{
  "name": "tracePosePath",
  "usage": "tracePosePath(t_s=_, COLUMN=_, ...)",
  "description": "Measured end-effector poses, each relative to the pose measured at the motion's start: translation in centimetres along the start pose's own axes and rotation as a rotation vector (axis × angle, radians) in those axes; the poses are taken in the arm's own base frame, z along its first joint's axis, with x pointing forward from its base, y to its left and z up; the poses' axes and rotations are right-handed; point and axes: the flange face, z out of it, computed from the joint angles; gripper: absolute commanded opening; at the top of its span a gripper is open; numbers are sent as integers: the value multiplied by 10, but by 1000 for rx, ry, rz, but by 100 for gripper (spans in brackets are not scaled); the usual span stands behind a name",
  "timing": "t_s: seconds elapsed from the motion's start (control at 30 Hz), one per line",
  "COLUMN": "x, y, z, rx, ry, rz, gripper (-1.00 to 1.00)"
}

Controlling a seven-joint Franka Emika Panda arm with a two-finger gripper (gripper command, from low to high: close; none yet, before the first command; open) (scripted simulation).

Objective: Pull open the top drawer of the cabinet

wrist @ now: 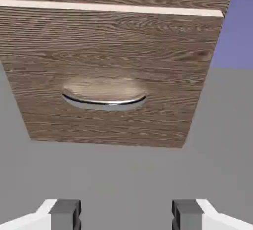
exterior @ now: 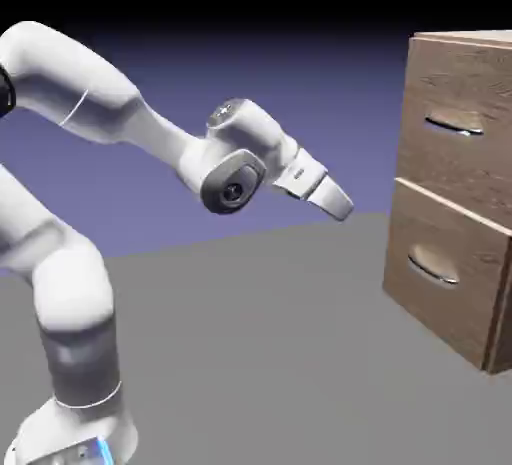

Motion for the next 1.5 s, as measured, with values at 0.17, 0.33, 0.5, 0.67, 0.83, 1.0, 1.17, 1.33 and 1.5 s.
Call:
tracePosePath(t_s=0.17, x=21, y=10, z=27, rx=4, ry=-80, rz=214, gripper=0)
tracePosePath(t_s=0.33, x=36, y=23, z=58, rx=-9, ry=-146, rz=418, gripper=0)
tracePosePath(t_s=0.5, x=45, y=38, z=88, rx=-32, ry=-189, rz=610, gripper=0)
tracePosePath(t_s=0.67, x=51, y=52, z=117, rx=-54, ry=-206, rz=789, gripper=0)
tracePosePath(t_s=0.83, x=56, y=64, z=141, rx=-66, ry=-197, rz=952, gripper=0)
tracePosePath(t_s=1.0, x=61, y=70, z=160, rx=-59, ry=-163, rz=1096, gripper=0)
tracePosePath(t_s=1.17, x=68, y=69, z=173, rx=-23, ry=-111, rz=1221, gripper=0)
tracePosePath(t_s=1.33, x=76, y=59, z=181, rx=47, ry=-49, rz=1323, gripper=0)
tracePosePath(t_s=1.5, x=85, y=37, z=182, rx=154, ry=11, rz=1400, gripper=0)
